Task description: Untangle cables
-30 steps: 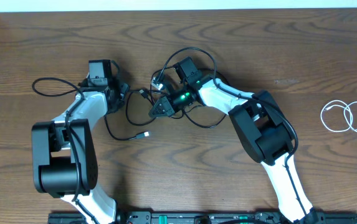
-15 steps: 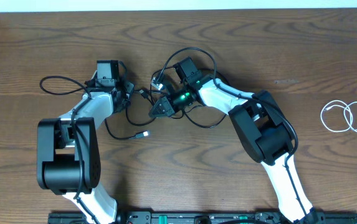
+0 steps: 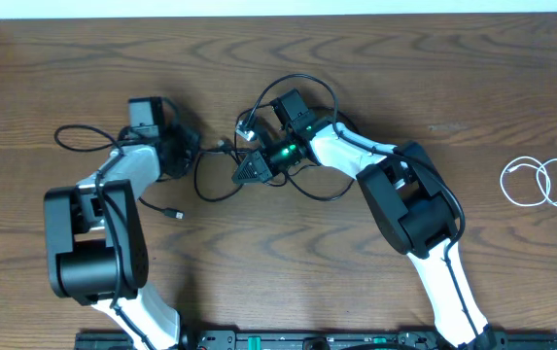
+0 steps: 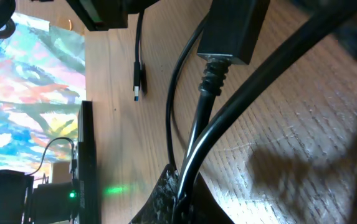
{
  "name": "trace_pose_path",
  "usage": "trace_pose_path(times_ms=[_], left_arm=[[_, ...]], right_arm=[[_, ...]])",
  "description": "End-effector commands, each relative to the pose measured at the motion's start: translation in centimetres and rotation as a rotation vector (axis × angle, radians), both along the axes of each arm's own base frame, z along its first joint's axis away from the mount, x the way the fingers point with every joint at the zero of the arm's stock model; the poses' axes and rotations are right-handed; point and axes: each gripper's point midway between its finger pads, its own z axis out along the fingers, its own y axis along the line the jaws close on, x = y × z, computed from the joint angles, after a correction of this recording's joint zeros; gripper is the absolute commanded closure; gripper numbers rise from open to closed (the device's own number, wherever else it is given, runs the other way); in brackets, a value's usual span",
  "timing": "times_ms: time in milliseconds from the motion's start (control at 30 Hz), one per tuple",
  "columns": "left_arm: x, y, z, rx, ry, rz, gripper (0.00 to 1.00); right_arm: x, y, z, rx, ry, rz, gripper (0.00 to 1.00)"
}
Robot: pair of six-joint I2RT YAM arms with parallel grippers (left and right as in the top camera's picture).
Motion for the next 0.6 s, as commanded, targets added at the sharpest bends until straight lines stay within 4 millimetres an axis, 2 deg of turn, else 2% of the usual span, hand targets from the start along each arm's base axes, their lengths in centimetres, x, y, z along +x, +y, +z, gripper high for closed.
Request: trace_pose_path(times_ms=[0,33,100,167,333,567], left_arm=[[-1.3,0.0,-1.0,-0.046,0.021,-0.075,0.75],[-1.3,0.8,-1.2,-0.019,0.026,-0.056,0.60],[-1.3,2.4,-1.5,0.048,0.034,-0.015,0.48],[-1.5,3.8,-1.9,0.124,0.054,0.022,0.41],[-1.4,3.7,-2.2,0.139,0.058,0.018,0.41],[-0.4,1.7,-3.2,0.142,0.028,-0.029,0.37]], right_arm=[[-0.6,0.1,-0.4,0.004,-0.005,0.021,0.99],[-0.5,0.1,-0.4,0.004,-0.006,0.021,0.99],[-0.5,0.1,-0.4,0.005,-0.006,0.021,0.99],[-0.5,0.1,-0.4,0.005,-0.007,0.021,0.99],[-0.5,0.2,-0.3,0.007,-0.010,0.021,0.99],[-0.6,0.3,-0.3,0.007,-0.011,0.023,0.99]])
